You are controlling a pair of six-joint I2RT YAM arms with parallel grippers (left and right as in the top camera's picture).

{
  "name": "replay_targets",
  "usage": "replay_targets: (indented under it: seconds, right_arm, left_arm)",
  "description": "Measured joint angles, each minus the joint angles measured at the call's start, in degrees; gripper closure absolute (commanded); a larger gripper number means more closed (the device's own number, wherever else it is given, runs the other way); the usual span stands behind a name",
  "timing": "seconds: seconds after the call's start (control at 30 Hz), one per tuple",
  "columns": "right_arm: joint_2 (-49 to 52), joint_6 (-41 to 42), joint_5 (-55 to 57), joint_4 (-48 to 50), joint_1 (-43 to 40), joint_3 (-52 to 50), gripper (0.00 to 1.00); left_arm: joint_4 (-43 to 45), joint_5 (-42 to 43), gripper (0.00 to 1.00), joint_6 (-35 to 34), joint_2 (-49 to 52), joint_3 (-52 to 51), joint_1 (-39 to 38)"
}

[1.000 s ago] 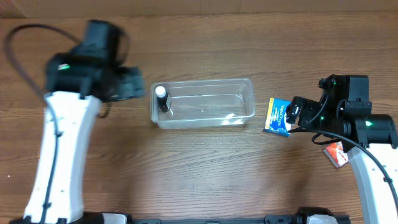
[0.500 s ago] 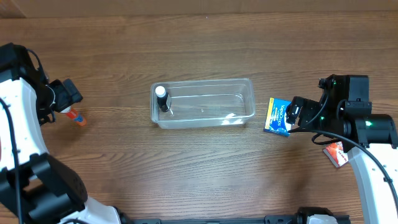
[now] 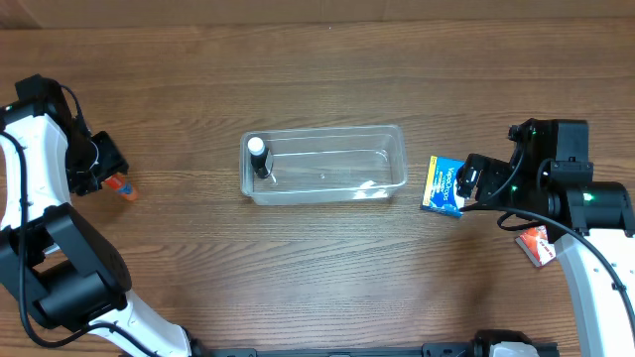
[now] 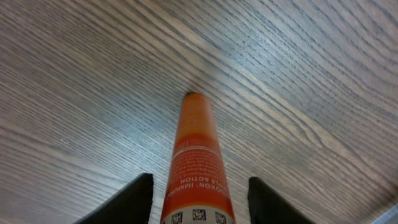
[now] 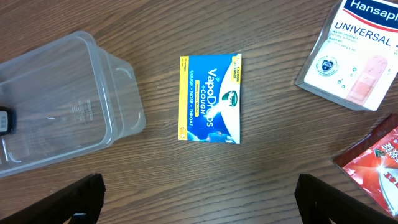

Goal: Pack container
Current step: 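Move the left gripper to the orange tube and grasp it, then place the orange tube beside the bottle in the container, release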

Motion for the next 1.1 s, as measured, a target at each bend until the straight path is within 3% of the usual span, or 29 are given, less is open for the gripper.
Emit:
replay_targets:
  seconds: [0.1, 0.33, 0.53, 0.63, 0.73, 0.8, 0.9, 1.1]
  right_arm:
    - [0.0, 0.0, 0.0, 0.0, 0.0, 0.0, 0.00]
    - [0.0, 0.0, 0.0, 0.0, 0.0, 0.0, 0.00]
    - [0.0, 0.0, 0.0, 0.0, 0.0, 0.0, 0.00]
    - [0.0, 0.0, 0.0, 0.0, 0.0, 0.0, 0.00]
    - [0.0, 0.0, 0.0, 0.0, 0.0, 0.0, 0.00]
    - [0.0, 0.0, 0.0, 0.0, 0.0, 0.0, 0.00]
    - [0.0, 0.0, 0.0, 0.0, 0.0, 0.0, 0.00]
    - [0.0, 0.0, -1.0, 0.0, 0.0, 0.0, 0.00]
  left_arm:
    - [0.0, 0.0, 0.66, -0.1, 0.0, 0.0, 0.0]
    - [-0.4, 0.0, 0.96, -0.1, 0.0, 0.0, 0.0]
    - [-2.3, 0.0, 0.96, -0.2, -1.2, 0.0, -1.0]
    - [-4.9, 0.5, 0.96, -0.3, -10.9, 0.0, -7.3]
    - [-10.7, 1.7, 0.96, -2.5, -24.4, 0.7, -20.3]
    - [-11.0, 1.9, 0.96, -4.4, -27.7, 1.1, -26.9]
    - [-11.0, 1.9, 0.96, -9.2, -28.3, 1.1, -40.3]
    - [-9.7, -0.1, 0.96, -11.8, -17.6, 0.6, -45.0]
